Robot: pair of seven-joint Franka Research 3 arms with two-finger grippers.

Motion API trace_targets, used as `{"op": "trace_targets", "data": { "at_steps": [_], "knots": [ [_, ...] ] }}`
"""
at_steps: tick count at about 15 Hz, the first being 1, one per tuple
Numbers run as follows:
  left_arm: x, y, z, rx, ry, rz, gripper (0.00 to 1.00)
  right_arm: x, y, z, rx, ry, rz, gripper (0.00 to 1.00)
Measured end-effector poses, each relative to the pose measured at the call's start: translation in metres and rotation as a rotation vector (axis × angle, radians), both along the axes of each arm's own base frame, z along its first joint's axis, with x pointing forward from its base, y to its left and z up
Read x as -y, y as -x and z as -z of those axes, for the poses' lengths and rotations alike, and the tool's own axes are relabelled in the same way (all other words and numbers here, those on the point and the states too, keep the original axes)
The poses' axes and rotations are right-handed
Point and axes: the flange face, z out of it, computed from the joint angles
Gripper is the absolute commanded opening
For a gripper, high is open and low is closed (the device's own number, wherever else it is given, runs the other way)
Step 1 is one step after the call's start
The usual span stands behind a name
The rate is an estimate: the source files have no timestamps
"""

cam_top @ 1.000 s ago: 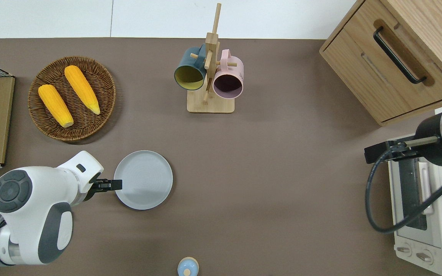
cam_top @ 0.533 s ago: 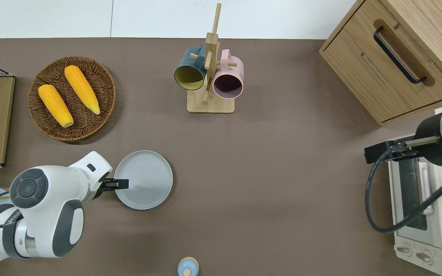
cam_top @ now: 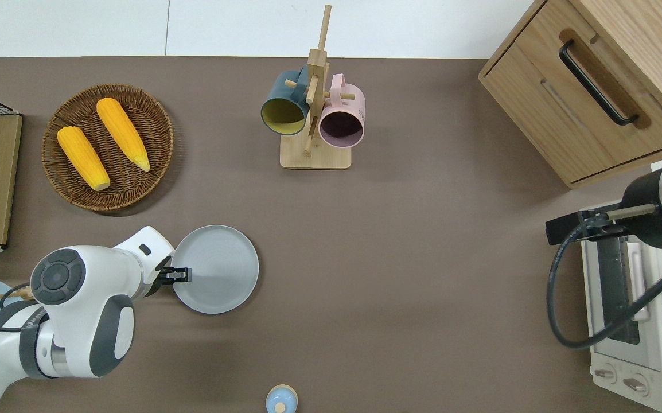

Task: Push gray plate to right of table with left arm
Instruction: 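Push the gray plate with the left gripper toward the toaster oven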

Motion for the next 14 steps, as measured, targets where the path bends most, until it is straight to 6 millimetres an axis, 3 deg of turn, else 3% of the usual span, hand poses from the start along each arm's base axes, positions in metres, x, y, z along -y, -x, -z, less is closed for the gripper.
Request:
{"op": "trace_targets", "data": {
  "at_steps": [8, 12, 14],
  "knots": [
    [0.002, -0.001, -0.003, 0.007, 0.018, -0.018, 0.00, 0.000, 0.000, 0.000, 0.000, 0.000, 0.000, 0.983],
    [0.041, 0.005, -0.002, 0.002, 0.051, -0.032, 0.00, 0.000, 0.000, 0.000, 0.000, 0.000, 0.000, 0.983],
    [0.073, 0.009, -0.002, -0.001, 0.053, -0.051, 0.00, 0.000, 0.000, 0.000, 0.000, 0.000, 0.000, 0.983]
  ]
}}
